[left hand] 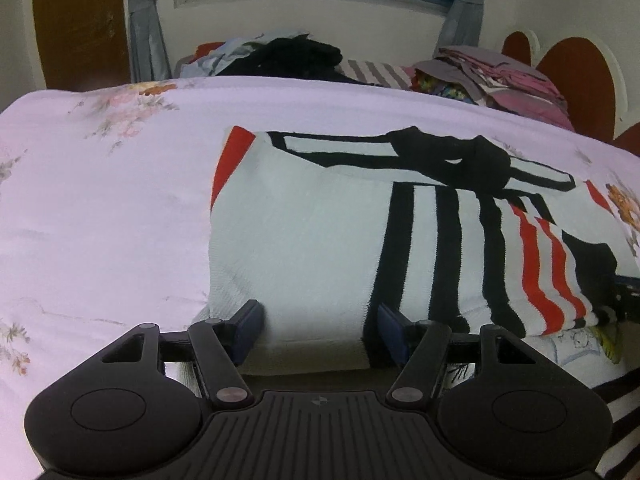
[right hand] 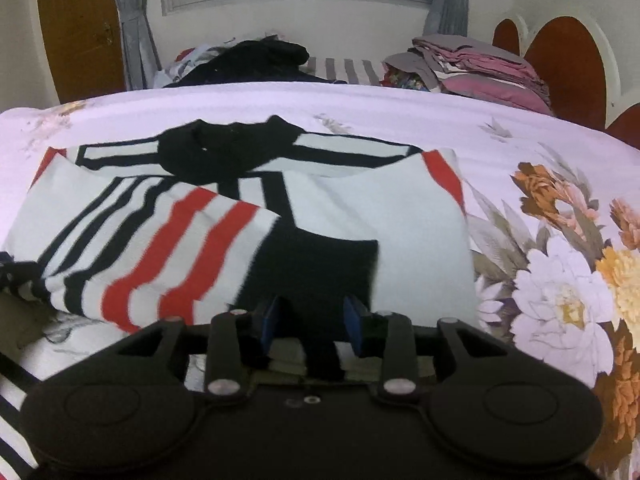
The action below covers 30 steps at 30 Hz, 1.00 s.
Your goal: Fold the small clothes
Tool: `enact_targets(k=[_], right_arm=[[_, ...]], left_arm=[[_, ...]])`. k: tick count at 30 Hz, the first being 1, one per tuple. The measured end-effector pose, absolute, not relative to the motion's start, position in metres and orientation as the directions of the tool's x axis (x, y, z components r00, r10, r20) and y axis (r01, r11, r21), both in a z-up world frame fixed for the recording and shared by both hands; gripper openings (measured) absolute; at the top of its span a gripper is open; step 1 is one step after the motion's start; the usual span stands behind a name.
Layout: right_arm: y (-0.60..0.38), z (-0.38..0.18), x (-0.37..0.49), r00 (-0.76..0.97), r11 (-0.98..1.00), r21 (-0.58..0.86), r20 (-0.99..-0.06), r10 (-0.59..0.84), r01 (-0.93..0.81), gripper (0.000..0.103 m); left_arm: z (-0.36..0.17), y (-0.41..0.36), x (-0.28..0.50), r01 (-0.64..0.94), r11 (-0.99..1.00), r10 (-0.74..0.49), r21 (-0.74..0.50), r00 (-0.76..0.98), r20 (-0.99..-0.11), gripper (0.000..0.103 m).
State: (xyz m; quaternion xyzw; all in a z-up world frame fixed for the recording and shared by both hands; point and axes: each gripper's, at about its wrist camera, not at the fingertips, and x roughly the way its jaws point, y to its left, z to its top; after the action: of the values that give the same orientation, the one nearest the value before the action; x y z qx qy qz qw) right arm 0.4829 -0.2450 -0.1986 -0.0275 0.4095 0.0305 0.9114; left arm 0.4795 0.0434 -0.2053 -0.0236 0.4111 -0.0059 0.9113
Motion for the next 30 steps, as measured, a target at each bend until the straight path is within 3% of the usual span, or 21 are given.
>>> enact_targets(k=[15, 30], right_arm=[[-0.223, -0.169, 0.456, 0.678, 0.984, 0.067, -0.717, 0.162, -0.165, 0.036], [-0.198, -0.176, 0.434, 0.623, 0.963, 0.106, -0.744, 0.242, -0.247, 0.037]], left_arm=[[-0.181, 0.018, 0.462, -0.004, 0.998, -0.05, -0.07, 0.668, -0.742, 0.064], [-0.181, -0.029, 0.439, 0.08, 0.996, -0.086, -0.045, 0.647, -0.757, 0.064]])
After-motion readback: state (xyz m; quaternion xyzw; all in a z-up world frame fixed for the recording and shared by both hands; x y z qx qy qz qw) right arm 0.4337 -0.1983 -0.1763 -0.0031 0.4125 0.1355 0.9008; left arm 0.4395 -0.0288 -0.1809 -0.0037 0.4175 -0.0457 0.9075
